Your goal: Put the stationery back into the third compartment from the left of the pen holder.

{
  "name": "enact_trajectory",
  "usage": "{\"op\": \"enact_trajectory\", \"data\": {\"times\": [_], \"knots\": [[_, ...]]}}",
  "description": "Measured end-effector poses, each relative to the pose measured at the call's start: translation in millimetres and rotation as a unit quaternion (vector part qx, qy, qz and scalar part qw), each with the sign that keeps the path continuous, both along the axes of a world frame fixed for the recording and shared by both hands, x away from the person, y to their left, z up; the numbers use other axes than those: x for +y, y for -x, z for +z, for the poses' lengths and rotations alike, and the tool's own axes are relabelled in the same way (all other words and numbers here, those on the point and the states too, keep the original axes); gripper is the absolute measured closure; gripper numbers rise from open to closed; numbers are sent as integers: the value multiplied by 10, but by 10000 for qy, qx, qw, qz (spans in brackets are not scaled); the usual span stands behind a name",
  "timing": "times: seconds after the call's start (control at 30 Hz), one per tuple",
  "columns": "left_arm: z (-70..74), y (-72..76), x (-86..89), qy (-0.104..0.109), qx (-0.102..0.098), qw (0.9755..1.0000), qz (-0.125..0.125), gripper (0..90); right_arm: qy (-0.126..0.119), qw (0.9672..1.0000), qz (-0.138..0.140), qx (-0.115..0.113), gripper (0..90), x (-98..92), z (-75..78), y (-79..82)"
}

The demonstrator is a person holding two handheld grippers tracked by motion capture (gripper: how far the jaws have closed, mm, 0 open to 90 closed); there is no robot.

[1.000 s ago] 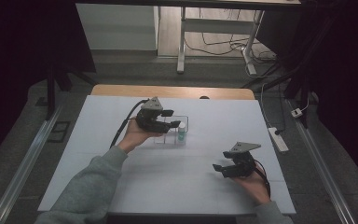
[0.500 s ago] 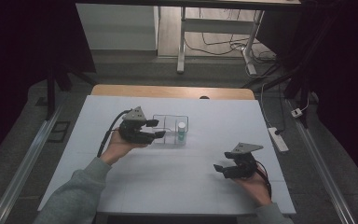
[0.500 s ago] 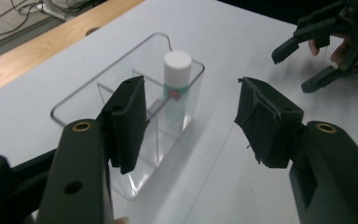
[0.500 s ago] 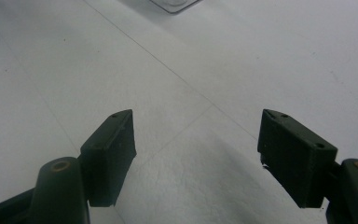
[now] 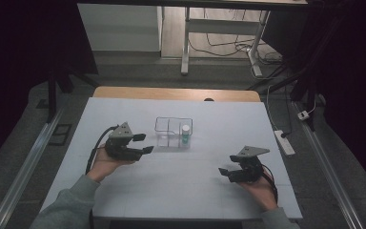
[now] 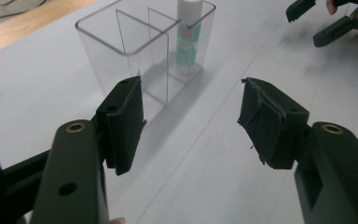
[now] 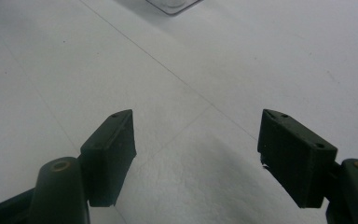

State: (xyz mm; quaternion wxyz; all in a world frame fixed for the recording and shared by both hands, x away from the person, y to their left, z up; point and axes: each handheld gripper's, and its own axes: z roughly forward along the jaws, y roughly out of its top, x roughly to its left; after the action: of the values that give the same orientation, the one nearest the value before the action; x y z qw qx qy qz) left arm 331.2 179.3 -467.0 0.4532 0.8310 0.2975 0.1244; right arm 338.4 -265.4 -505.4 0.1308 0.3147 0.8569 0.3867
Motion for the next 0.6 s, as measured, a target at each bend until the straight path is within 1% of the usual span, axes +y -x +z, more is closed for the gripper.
{"op": "enact_trajectory", "data": {"times": [0.13,0.2,0.27,0.37,0.6], "knots": [[-77,79,96,29,97,9999,101,382,-39,10000,-8,2,272,-6,1,0],[-118,108,139,10,155,9998,153,381,-42,10000,-15,7,272,-6,2,2],[-145,135,180,-52,164,9996,203,377,-44,10000,-19,3,272,-7,3,5],[-180,175,246,-88,182,9994,282,370,-47,10000,-24,-1,272,-10,3,7],[-273,284,409,-72,281,9983,502,369,-38,10000,-25,-3,272,-12,3,8]]}}
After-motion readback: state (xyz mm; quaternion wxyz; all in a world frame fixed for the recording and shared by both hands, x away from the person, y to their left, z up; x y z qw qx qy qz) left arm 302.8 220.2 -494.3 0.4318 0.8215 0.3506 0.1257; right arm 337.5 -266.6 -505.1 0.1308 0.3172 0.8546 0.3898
